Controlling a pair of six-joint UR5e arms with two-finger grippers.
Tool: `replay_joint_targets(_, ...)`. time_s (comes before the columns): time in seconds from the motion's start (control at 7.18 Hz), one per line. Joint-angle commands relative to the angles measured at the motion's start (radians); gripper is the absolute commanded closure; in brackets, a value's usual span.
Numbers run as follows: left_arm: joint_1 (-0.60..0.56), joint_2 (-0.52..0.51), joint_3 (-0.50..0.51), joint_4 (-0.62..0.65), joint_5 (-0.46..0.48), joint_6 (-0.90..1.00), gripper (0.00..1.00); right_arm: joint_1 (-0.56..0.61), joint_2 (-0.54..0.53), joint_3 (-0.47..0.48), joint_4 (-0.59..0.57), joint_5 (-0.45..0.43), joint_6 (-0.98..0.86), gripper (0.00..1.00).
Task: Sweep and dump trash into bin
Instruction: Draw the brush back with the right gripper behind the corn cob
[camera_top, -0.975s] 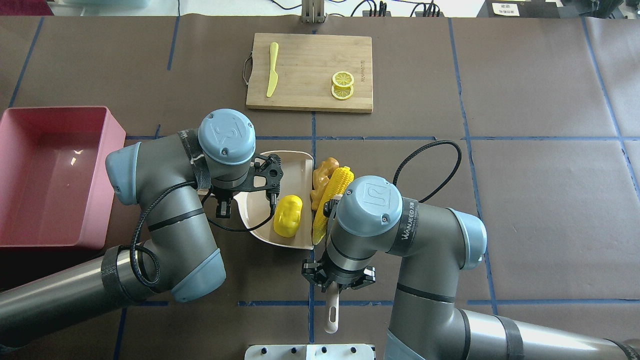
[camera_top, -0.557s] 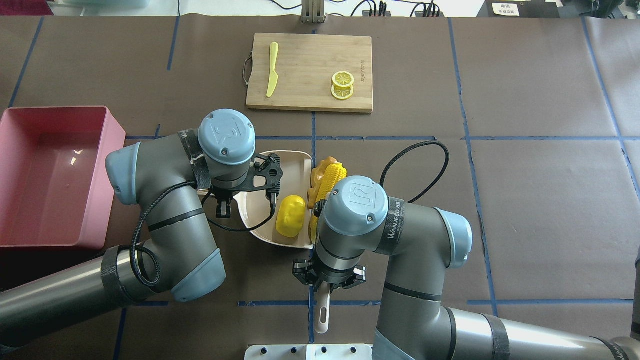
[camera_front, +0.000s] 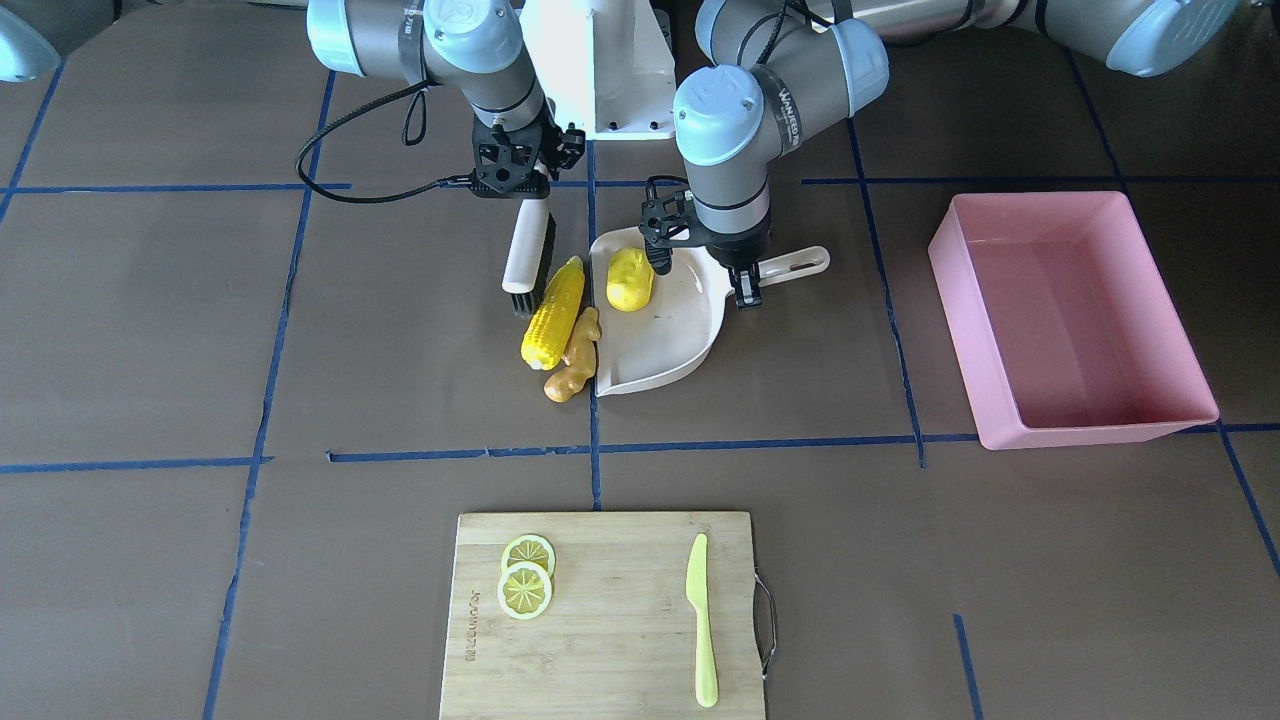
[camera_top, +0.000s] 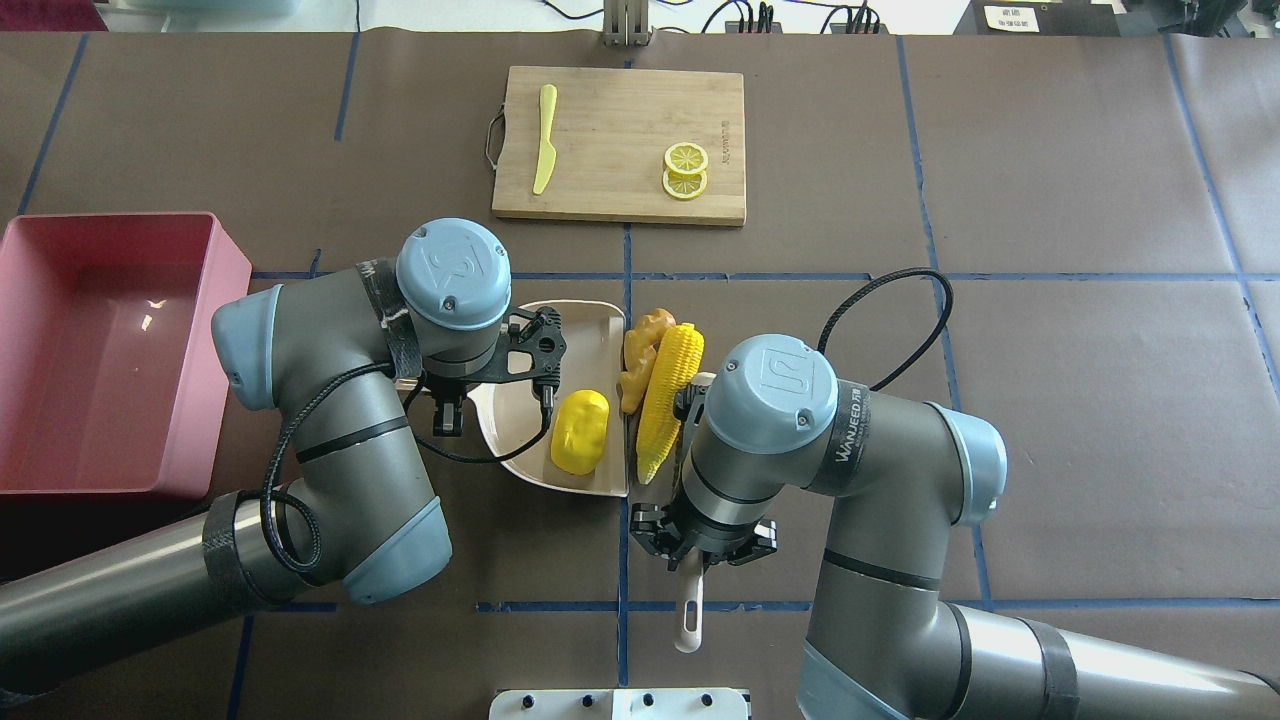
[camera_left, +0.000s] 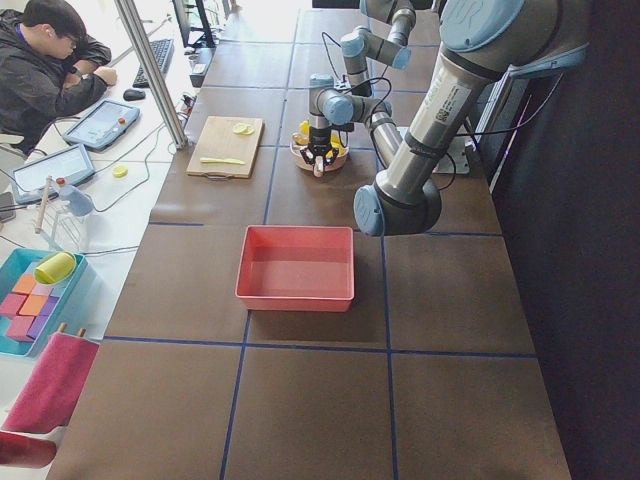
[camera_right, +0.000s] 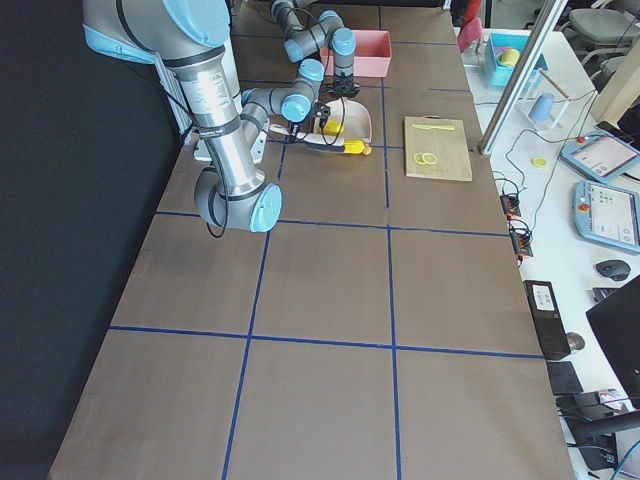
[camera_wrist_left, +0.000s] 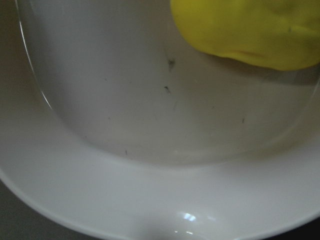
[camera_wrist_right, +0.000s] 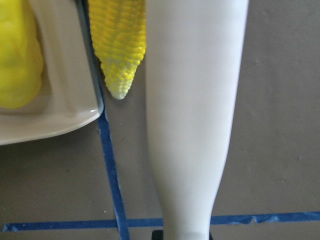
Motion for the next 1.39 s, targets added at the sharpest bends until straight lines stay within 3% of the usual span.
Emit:
replay_joint_targets(0.0, 0.0, 0.0, -0.002, -0.001, -0.001, 0.0, 1.0, 0.009, -0.026, -0.001, -0.04, -0.001, -0.045, 1.0)
replay_joint_targets(0.42, 0.0, 0.002, -0.005, -0.003, -0.001, -0.003, 1.0, 0.047, -0.032, -0.009, -0.146, -0.014, -0.206, 1.0)
replay_joint_targets(1.25, 0.0, 0.002, -0.007, -0.001, -0.002, -0.003, 1.0, 0.093, 0.022, -0.105, -0.14, -0.023, -0.287, 1.0)
